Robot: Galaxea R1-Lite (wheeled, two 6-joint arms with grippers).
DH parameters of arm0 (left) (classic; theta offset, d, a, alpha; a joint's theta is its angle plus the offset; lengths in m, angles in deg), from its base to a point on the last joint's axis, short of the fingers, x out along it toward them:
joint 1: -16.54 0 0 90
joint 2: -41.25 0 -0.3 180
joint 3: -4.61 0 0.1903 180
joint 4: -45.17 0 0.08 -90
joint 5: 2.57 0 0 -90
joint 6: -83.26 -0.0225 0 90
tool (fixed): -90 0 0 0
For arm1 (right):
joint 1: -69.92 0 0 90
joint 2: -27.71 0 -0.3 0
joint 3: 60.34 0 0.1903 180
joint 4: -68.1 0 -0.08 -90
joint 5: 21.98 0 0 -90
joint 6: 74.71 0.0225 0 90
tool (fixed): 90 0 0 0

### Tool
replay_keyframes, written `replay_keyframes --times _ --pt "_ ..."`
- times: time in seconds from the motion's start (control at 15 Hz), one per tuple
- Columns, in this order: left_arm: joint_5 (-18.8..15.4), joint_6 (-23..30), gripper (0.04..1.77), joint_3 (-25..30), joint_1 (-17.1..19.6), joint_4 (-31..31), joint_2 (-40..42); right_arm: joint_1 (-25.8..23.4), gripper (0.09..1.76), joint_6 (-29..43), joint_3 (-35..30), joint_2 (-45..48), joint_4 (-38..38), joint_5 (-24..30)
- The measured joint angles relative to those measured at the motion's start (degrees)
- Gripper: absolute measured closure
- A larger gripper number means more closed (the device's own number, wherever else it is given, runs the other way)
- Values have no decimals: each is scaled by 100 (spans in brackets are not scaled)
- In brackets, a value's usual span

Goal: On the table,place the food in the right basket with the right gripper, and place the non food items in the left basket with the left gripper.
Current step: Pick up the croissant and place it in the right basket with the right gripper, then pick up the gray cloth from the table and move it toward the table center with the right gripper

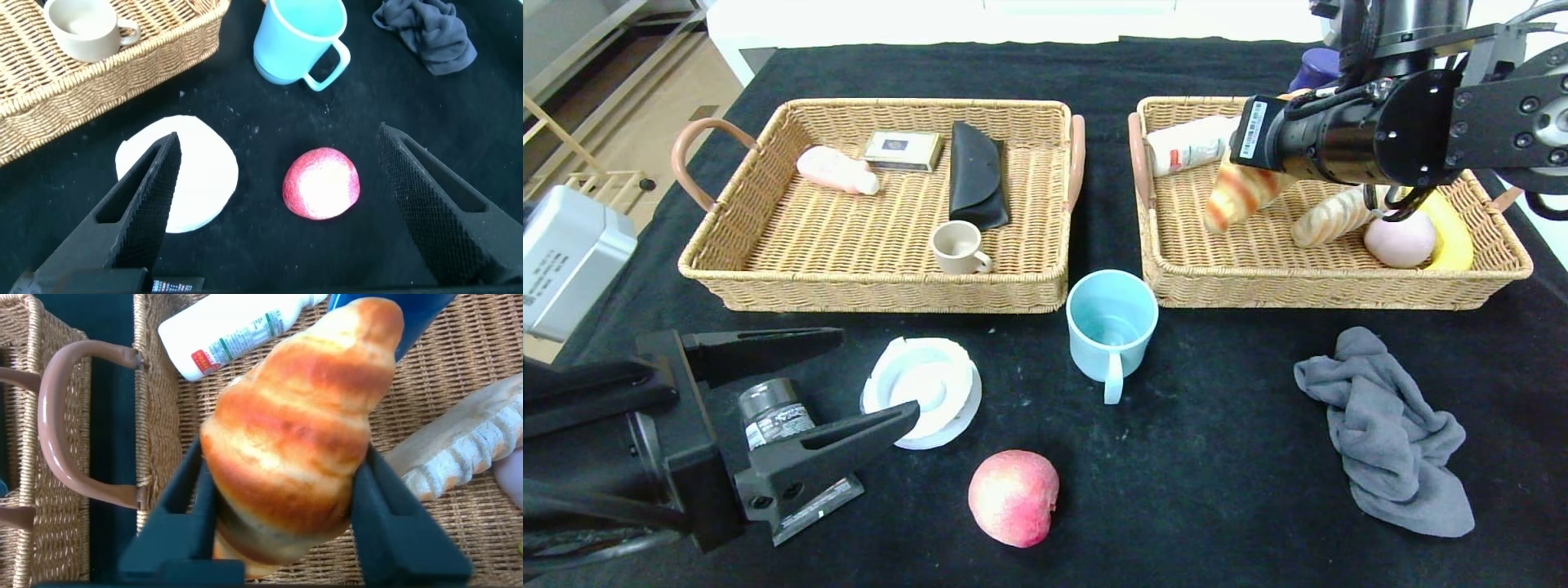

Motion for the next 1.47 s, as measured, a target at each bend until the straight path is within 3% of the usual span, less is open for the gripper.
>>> replay_keyframes --times 0.2,0.53,1.47 --pt "-2 2 9 5 0 2 5 9 60 13 0 -12 2 -2" --pt "-5 -2 9 5 0 5 5 71 38 16 -2 -34 5 -121" --pt "-5 -4 9 16 0 2 6 304 18 -2 -341 250 168 -121"
